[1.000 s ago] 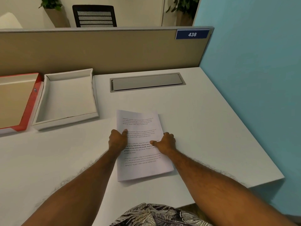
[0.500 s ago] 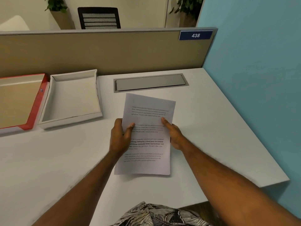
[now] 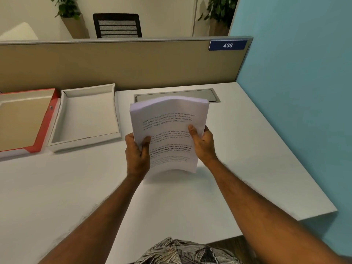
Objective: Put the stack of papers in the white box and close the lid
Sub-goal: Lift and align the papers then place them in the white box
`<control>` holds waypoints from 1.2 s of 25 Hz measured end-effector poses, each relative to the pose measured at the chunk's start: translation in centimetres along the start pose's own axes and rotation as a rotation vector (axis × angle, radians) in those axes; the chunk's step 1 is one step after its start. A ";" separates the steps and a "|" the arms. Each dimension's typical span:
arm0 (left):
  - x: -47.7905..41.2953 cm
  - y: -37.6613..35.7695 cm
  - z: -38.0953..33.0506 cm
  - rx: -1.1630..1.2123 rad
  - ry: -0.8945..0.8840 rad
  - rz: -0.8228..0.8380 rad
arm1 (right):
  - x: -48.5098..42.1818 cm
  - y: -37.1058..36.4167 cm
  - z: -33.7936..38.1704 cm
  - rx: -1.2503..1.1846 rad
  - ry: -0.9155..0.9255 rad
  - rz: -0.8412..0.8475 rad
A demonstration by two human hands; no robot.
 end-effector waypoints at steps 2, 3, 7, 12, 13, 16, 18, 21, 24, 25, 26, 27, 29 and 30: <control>0.3 0.3 0.4 -0.037 -0.013 -0.021 | 0.7 0.0 -0.2 0.020 0.020 0.020; 0.3 0.5 0.5 -0.046 -0.016 -0.027 | 0.9 -0.1 -0.2 0.028 0.029 0.026; 0.3 1.4 -0.2 -0.027 -0.024 -0.009 | 1.1 0.2 1.6 0.082 0.097 0.016; -0.8 3.1 -5.8 0.090 -0.088 -0.071 | -0.7 0.3 7.8 0.070 0.216 -0.158; -1.1 3.3 -6.9 0.100 -0.081 -0.110 | -1.1 0.3 8.5 0.106 0.203 -0.212; -2.2 3.4 -7.2 0.083 0.112 -0.218 | -1.6 0.9 8.5 0.174 0.123 -0.351; -2.3 3.3 -6.7 0.034 0.199 -0.233 | -1.5 0.9 7.9 0.188 0.107 -0.348; -2.2 3.3 -6.8 0.021 0.207 -0.225 | -1.6 1.0 7.8 0.182 0.106 -0.335; -2.1 3.4 -7.0 0.035 0.185 -0.229 | -1.6 1.2 7.8 0.179 0.104 -0.348; -1.9 3.5 -7.0 0.040 0.175 -0.229 | -1.5 1.2 7.6 0.166 0.105 -0.349; -1.7 3.5 -7.0 0.045 0.161 -0.228 | -1.3 1.1 7.5 0.145 0.110 -0.344; -1.4 3.6 -7.0 0.054 0.134 -0.219 | -1.3 1.0 7.6 0.127 0.120 -0.337; -0.7 3.5 -7.4 0.079 0.035 -0.167 | -1.2 1.0 7.6 0.110 0.134 -0.321; -0.4 3.4 -7.4 0.089 -0.014 -0.129 | -1.2 1.1 7.7 0.102 0.139 -0.306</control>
Point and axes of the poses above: each hand's wrist, its own x-axis away from the middle knuckle, its own y-axis out of the back of the hand, z = x × y, the point moved 9 cm from there along -x, towards the middle knuckle, and after that the axes turned 15 degrees about y, right-handed, at the moved point
